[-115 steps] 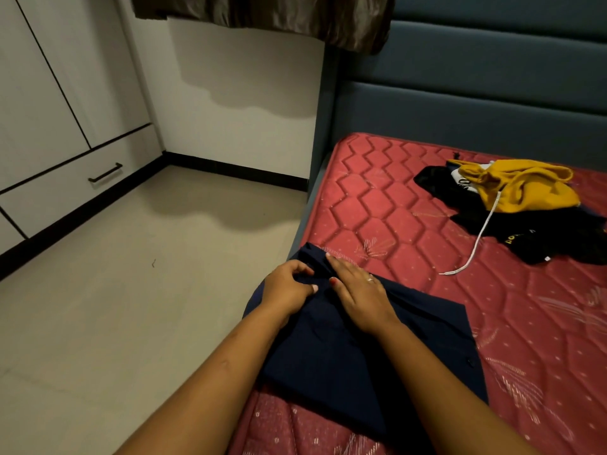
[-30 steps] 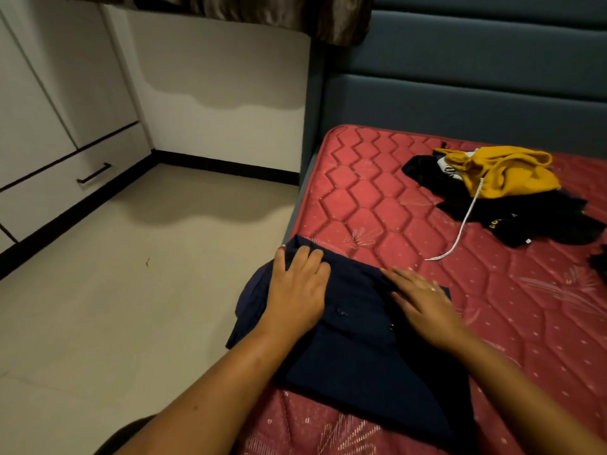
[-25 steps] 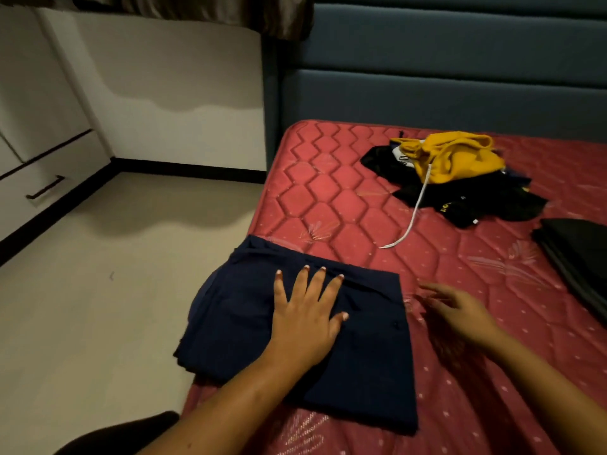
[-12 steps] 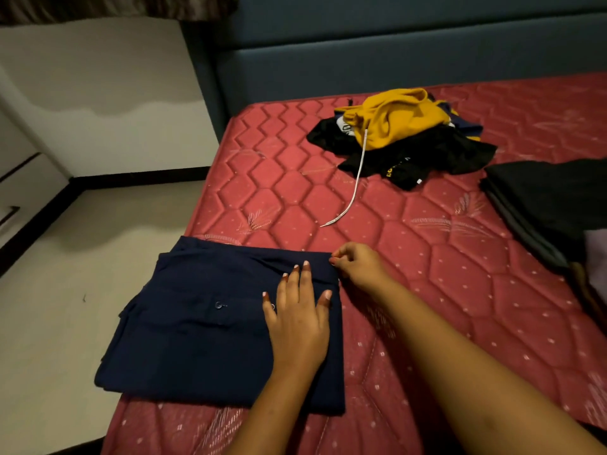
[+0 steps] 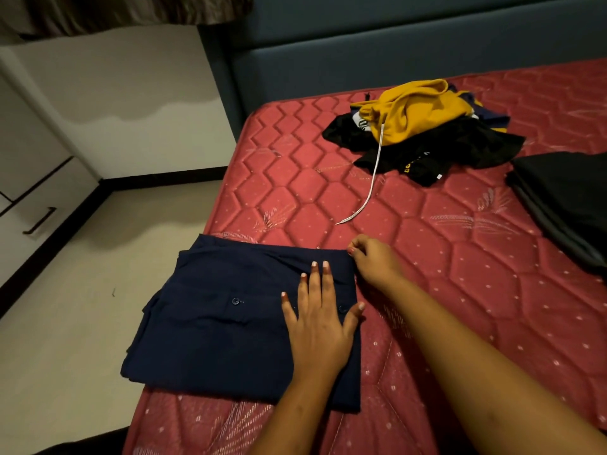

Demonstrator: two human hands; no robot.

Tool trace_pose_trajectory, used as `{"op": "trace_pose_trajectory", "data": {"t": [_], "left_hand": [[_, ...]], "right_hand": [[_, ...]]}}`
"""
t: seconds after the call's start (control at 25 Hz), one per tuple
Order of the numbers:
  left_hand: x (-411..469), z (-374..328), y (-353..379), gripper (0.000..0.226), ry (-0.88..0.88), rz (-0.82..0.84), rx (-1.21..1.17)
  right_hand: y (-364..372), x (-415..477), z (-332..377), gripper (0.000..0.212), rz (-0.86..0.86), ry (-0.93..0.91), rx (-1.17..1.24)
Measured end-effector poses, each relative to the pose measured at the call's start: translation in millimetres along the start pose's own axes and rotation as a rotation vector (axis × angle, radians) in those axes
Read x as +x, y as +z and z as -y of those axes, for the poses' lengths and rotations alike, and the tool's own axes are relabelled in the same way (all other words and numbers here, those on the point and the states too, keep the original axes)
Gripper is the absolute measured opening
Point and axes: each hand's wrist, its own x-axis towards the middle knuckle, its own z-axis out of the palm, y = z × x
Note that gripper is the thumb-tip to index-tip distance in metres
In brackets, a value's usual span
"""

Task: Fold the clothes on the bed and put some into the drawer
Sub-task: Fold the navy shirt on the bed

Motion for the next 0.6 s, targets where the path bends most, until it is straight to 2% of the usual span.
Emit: {"op": "trace_pose_trajectory", "data": {"t": [0.08, 0.2, 0.32, 0.36, 0.44, 0.6], "left_hand": [[0, 0, -1, 0.080, 0.003, -0.008, 0.005], [-1, 0, 0, 0.079, 0.023, -0.003, 0.025], [-2, 2, 3, 0.078, 0.050, 0.007, 0.046], [-1, 1, 4, 0.078, 0.058, 0.024, 0.046], [1, 2, 4, 0.079, 0.071, 0.063, 0.030], [16, 11, -7, 0.088, 0.100, 0.070, -0.154]], "right_hand": [[3, 0, -2, 0.021, -0.018, 0.016, 0.184], [3, -3, 3, 0.030, 0.053, 0.212, 0.720], [-19, 1, -1, 0.029, -0.110, 0.430, 1.093], [-26, 3, -6, 0.027, -0.148, 0.451, 1.102], [-33, 4, -6, 0.020, -0.084, 0.377, 0.934], [-4, 5, 3, 0.011, 0.165, -0.003, 0.210]]}}
